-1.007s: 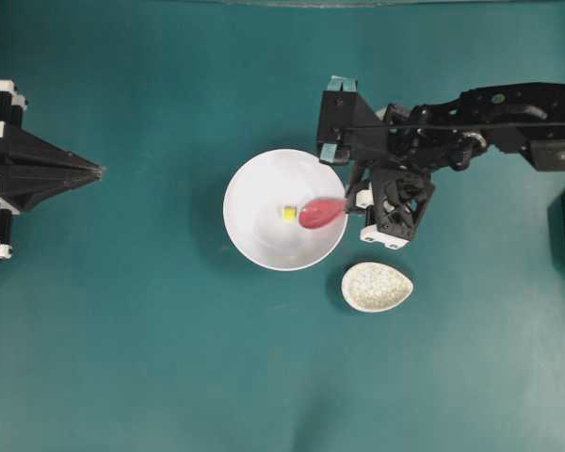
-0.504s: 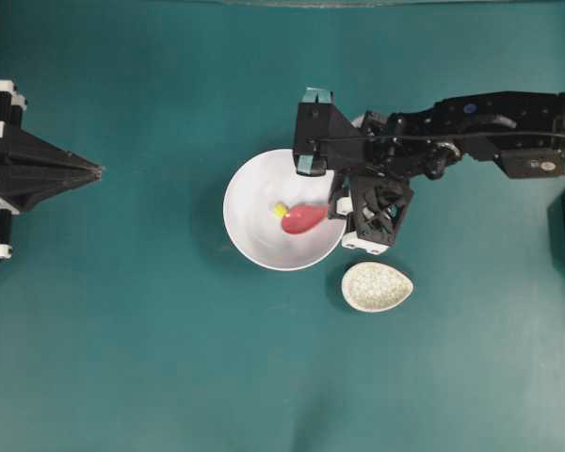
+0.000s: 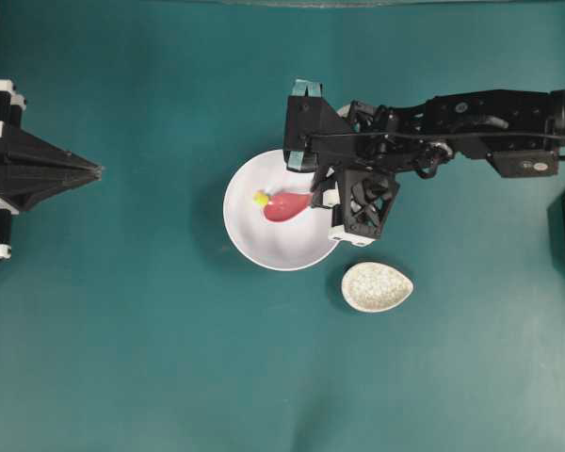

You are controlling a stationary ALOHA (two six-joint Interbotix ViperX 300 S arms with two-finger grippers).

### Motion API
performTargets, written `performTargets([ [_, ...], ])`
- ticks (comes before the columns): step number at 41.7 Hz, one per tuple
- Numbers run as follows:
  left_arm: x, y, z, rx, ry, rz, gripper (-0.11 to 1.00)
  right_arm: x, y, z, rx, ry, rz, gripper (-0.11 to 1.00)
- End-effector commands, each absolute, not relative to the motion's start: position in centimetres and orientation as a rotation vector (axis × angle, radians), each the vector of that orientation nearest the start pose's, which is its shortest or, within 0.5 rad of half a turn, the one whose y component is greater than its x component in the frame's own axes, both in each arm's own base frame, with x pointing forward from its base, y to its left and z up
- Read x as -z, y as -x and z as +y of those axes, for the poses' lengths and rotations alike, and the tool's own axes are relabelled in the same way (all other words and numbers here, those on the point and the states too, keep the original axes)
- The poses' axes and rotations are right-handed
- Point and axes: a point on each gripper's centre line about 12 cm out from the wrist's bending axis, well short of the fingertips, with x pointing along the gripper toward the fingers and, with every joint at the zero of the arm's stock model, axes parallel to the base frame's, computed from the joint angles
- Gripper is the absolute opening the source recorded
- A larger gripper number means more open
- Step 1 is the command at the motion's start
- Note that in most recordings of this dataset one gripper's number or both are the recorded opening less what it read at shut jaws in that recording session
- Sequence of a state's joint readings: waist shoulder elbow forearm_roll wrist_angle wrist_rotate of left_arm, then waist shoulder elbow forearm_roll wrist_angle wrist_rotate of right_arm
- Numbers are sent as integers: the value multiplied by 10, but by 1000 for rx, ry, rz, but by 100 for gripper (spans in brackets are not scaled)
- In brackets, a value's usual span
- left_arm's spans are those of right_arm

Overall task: Scoop the yellow hexagonal prism block from the bowl with a spoon using the right arm.
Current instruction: 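Push the spoon bowl under the yellow hexagonal block, then tilt and lift the spoon with the block out of the bowl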

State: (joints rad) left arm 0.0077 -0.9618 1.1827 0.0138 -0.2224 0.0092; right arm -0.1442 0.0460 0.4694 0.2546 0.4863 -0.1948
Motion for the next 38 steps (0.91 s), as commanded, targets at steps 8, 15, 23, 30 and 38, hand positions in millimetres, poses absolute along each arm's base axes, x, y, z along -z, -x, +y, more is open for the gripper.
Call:
performTargets([
  [8,-291,-201,1,-6,-26,-26,0,-195,-406,-47,53,-146,891,22],
  [15,-290,-201,1,-6,-26,-24,0,-195,-406,-47,55,-146,884,22],
  [23,-291,-201,1,-6,-26,-26,0,-195,-407,-48,58,-146,878,22],
  [30,-291,-201,1,-6,-26,-26,0,-196,-408,-48,61,-143,866,23],
  [38,-291,-201,1,-6,-26,-26,0,-198,-410,-48,64,-139,846,22],
])
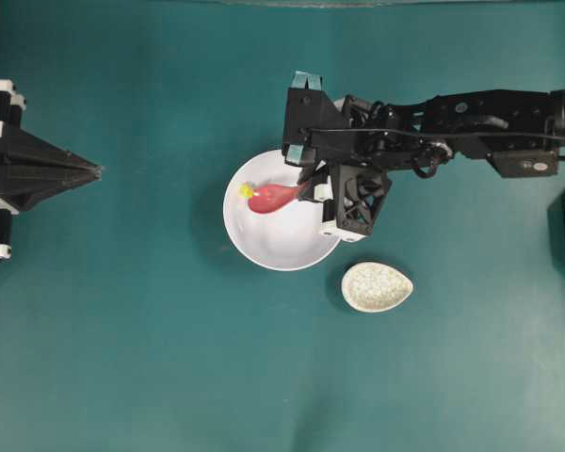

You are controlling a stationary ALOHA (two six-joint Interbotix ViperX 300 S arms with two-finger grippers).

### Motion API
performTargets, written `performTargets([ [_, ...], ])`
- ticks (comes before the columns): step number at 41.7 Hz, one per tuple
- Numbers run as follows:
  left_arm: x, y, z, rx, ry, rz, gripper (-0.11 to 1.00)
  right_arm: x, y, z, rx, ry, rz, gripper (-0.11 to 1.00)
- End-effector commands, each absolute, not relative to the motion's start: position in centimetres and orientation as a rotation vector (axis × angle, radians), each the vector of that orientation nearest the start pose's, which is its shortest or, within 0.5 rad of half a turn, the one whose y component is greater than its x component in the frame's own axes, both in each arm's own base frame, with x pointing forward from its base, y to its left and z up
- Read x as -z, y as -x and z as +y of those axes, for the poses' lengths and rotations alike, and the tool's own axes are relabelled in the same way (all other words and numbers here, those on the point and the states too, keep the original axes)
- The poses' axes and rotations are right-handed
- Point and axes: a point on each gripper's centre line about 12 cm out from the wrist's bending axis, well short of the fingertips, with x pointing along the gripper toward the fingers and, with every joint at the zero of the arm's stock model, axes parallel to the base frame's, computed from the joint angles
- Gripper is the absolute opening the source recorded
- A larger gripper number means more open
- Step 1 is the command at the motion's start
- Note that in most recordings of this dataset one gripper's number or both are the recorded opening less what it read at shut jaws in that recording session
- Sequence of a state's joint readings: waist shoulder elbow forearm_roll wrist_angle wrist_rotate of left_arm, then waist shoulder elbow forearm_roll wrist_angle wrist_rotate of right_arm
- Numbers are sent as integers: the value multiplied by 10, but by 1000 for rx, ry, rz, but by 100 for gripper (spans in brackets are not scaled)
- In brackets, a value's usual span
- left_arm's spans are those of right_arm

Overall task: Scoop the yellow hexagonal prism block from the bowl with a spoon using the right arm.
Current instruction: 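Tilt and lift the spoon with the block out of the bowl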

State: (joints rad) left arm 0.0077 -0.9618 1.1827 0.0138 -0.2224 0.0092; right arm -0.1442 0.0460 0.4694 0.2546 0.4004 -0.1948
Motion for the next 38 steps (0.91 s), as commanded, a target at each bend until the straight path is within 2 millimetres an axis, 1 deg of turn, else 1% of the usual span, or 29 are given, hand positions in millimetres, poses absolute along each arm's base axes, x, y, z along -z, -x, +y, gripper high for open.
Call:
performTargets([
  [1,-291,-201,1,-6,-24,-26,0,-199,-410,-48,65,-139,843,22],
  [26,-291,-201,1,-6,-24,-26,0,-202,-413,-51,75,-120,798,22],
  [33,-291,-201,1,-6,-26,-26,0,-208,-408,-50,77,-126,787,22],
  [38,-291,-201,1,-6,-26,-26,0,-217,-399,-49,80,-125,758,22],
])
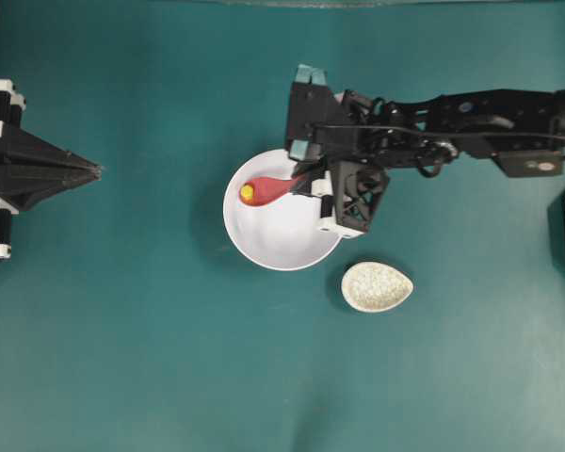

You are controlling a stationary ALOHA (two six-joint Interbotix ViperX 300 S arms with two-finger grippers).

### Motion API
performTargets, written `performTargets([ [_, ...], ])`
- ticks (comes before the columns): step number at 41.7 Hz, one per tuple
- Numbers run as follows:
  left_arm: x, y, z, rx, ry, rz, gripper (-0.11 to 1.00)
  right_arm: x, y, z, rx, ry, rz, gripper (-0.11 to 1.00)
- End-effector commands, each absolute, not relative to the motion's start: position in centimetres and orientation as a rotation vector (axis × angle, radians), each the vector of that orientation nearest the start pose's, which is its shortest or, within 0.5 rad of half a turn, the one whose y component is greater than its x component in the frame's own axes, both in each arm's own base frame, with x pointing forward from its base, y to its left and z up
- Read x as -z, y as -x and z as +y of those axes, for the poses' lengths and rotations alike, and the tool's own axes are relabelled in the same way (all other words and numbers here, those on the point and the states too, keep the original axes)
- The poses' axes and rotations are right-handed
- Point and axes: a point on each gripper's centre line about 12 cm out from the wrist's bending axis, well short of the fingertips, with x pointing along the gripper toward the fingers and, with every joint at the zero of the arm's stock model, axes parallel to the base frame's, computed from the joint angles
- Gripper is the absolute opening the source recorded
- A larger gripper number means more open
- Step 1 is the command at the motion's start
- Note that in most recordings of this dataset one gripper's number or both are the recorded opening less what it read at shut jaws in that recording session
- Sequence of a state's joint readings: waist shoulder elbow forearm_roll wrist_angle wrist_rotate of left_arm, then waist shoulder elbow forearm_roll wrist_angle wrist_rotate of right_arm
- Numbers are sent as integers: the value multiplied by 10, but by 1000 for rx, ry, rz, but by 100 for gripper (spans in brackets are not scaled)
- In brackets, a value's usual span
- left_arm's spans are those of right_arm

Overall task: Scoop the yellow hexagonal prism block from the bowl with a spoon using the right arm.
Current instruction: 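Tilt and lift the spoon with the block out of the bowl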

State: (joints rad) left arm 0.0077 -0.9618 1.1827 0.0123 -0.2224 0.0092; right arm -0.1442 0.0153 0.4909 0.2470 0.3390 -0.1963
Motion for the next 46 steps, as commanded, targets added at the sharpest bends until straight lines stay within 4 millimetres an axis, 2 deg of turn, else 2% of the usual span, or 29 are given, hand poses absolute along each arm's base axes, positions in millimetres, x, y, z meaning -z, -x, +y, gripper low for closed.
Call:
performTargets([
  [1,-291,-201,1,-6,-26,-24,0,-220,-397,-49,82,-123,746,22],
  [14,-291,-201,1,-6,-26,-24,0,-246,-369,-47,125,-90,511,22],
  [29,-290,-201,1,-6,-26,-23,0,-278,-332,-34,142,-33,203,22],
  [35,-291,-201,1,-6,-26,-24,0,-281,-325,-32,141,-31,171,23],
  [46,-290,-201,1,-6,-26,-23,0,-279,-326,-32,140,-33,179,22],
])
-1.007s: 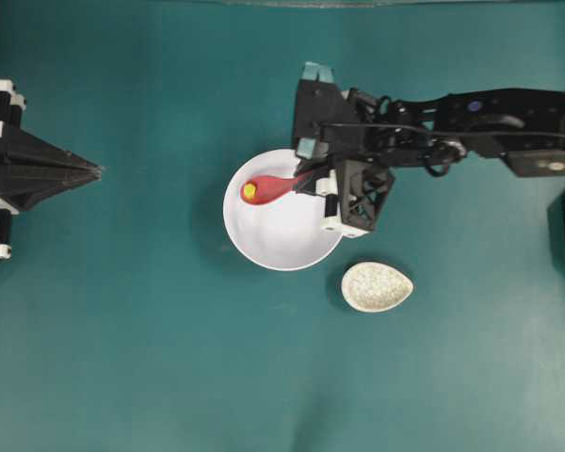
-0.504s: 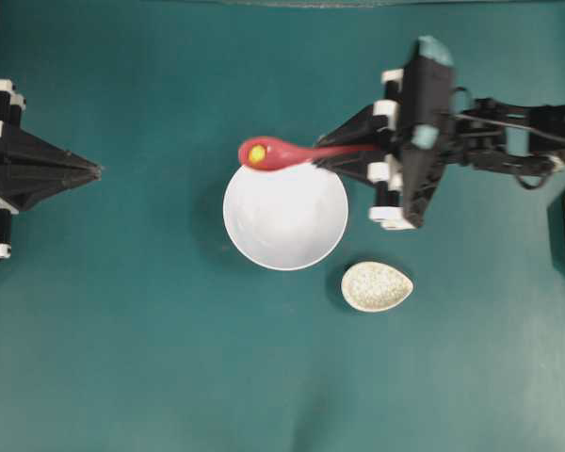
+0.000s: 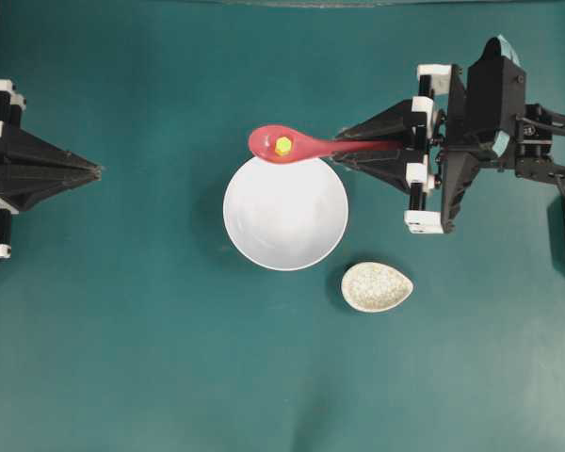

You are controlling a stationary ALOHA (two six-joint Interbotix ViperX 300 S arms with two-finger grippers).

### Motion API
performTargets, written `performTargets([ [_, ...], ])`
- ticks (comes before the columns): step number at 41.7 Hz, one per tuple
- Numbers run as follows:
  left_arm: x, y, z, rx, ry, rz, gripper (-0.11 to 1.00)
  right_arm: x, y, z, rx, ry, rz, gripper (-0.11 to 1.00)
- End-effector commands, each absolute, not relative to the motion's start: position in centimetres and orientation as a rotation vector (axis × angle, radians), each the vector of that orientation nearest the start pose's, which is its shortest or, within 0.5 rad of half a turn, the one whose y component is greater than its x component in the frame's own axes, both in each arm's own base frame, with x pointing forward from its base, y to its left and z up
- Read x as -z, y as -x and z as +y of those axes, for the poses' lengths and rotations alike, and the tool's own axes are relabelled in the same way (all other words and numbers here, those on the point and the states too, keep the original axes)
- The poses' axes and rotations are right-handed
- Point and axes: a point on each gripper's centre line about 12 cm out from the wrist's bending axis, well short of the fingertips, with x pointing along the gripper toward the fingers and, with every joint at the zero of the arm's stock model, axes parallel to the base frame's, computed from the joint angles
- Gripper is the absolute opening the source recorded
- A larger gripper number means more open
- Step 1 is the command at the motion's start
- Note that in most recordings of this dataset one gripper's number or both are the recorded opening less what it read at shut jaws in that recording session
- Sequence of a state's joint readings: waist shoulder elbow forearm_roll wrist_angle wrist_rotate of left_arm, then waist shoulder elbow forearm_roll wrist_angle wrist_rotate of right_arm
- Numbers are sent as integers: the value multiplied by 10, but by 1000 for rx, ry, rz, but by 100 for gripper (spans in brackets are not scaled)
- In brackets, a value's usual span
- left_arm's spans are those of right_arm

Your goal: Scoop the yellow hexagonal prism block from the bowl with a spoon using the right arm.

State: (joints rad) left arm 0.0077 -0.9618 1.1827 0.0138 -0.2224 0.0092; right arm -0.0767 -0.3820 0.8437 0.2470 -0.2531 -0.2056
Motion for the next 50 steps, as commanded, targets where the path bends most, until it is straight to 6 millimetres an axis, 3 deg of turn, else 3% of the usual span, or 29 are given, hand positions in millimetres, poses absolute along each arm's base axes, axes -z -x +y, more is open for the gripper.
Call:
performTargets([
  [1,-291,-201,1,-6,-26,-24,0,-280,-326,-32,140,-31,176,22],
  [50,-290,-201,1,-6,-21,-18,0,-278,-321,-27,134,-147,193,22],
])
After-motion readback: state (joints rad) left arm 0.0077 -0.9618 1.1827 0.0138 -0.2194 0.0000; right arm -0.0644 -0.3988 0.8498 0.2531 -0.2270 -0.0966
